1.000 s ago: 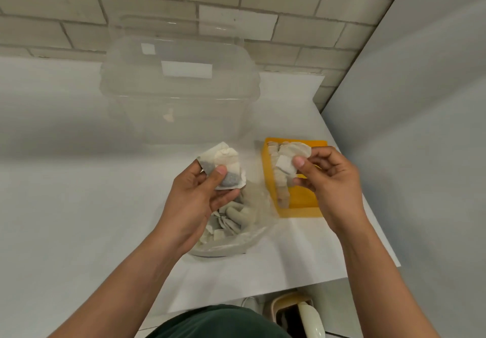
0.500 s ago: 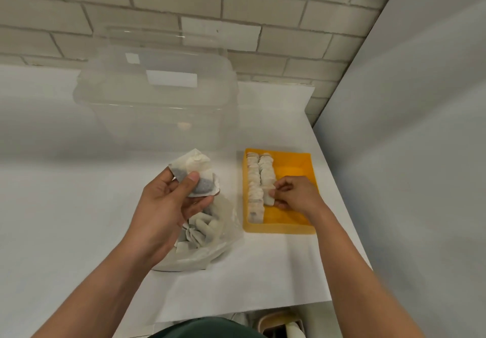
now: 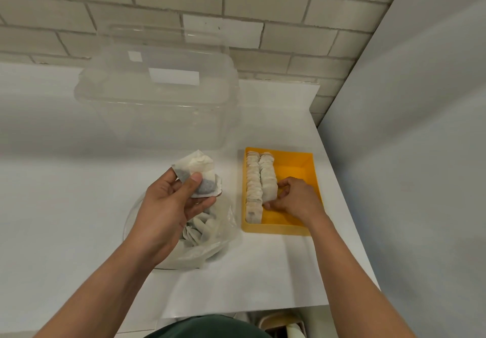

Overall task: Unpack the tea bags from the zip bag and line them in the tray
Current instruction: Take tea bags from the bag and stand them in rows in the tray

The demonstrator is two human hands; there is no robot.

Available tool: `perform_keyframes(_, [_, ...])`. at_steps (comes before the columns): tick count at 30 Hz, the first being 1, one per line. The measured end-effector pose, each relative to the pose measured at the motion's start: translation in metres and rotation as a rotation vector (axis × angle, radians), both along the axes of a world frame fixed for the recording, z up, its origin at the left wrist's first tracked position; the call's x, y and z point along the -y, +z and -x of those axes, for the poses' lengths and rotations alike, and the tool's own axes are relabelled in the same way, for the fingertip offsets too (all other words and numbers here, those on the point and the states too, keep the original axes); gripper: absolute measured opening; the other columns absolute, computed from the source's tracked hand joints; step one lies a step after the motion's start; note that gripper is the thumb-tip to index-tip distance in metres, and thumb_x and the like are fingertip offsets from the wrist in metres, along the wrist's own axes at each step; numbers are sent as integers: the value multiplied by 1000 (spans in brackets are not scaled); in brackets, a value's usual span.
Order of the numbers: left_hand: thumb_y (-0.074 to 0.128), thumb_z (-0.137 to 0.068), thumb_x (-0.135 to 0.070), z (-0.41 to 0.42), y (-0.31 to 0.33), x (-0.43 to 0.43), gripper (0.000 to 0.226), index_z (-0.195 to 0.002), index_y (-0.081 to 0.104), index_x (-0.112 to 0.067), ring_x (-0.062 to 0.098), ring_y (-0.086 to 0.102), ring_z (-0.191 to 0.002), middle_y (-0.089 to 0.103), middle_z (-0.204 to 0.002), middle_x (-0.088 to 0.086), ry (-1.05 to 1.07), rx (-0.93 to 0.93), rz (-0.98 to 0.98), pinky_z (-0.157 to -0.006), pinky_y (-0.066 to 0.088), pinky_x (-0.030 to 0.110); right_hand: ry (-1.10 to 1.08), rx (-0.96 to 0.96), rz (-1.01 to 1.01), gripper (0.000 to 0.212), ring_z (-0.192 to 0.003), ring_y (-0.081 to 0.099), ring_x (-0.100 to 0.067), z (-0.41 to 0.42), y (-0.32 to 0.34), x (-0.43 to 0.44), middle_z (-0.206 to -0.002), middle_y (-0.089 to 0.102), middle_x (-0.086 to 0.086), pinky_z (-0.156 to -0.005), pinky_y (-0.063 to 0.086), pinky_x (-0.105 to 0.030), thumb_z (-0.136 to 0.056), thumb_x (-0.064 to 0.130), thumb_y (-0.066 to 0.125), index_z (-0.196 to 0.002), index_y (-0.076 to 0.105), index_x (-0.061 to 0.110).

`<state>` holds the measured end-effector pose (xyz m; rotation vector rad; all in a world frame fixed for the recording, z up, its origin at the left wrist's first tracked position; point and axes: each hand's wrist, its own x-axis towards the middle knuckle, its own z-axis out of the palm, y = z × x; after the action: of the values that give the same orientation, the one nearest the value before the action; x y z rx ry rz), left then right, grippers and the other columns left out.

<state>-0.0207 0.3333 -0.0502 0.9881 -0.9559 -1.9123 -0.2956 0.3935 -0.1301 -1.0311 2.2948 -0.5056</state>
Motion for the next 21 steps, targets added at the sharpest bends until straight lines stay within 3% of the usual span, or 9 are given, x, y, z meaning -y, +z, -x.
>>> perform_keyframes(2, [58,-103,-12,0,0,0,27,-127,67,-7,30,76,-106,77,-113,14,1,0,2,-78,63,26,33,-61,-29,66,-104,67,-20,-3,0,2,-107,73,2,-87,55,-34,-66,44,94,-122,67,22])
perform_keyframes(5, [58,-103,-11,-3,-3,0,26,-127,67,-7,31,75,-108,77,-114,15,-3,5,-3,-77,62,27,17,-71,9,40,-97,69,-23,-6,-1,2,-98,75,-2,-83,56,-37,-73,37,90,-105,74,19])
perform_keyframes(7, [58,-103,-10,-3,-5,-1,26,-127,66,-6,35,74,-110,76,-116,17,-12,9,-15,-77,63,27,21,-74,14,34,-93,69,-23,-6,-2,2,-94,76,-3,-81,56,-37,-75,36,89,-101,76,18])
perform_keyframes(11, [58,-103,-10,-4,-6,-3,25,-126,66,-6,36,74,-110,76,-116,17,-24,25,-23,-76,63,27,22,-102,-9,50,-92,67,-21,-6,5,-2,-94,74,0,-80,55,-36,-74,42,89,-115,75,17])
perform_keyframes(14, [59,-103,-11,-5,-5,-5,24,-125,67,-7,35,74,-109,76,-116,16,-29,32,-4,-77,63,28,-29,-149,169,52,-92,64,-13,-12,30,-6,-100,70,6,-78,48,-27,-83,42,82,-129,67,22])
perform_keyframes(16, [60,-102,-10,-6,-3,-6,23,-124,67,-7,33,75,-107,77,-114,15,-27,39,14,-76,63,27,-54,-59,400,31,-82,64,-3,-29,55,-7,-92,71,14,-75,47,-23,-88,39,78,-116,74,27])
perform_keyframes(18, [62,-101,-8,-5,-1,-6,22,-122,68,-7,31,76,-104,77,-111,15,-28,49,32,-76,63,27,-29,149,580,11,-80,68,-4,-54,79,-4,-89,74,15,-76,55,-29,-89,34,77,-99,78,29])
perform_keyframes(21, [64,-99,-8,-3,1,-7,21,-120,69,-7,29,77,-102,78,-109,14,-37,59,64,-76,62,27,108,342,589,11,-79,72,-14,-85,101,0,-92,75,13,-78,61,-35,-86,34,81,-97,79,30])
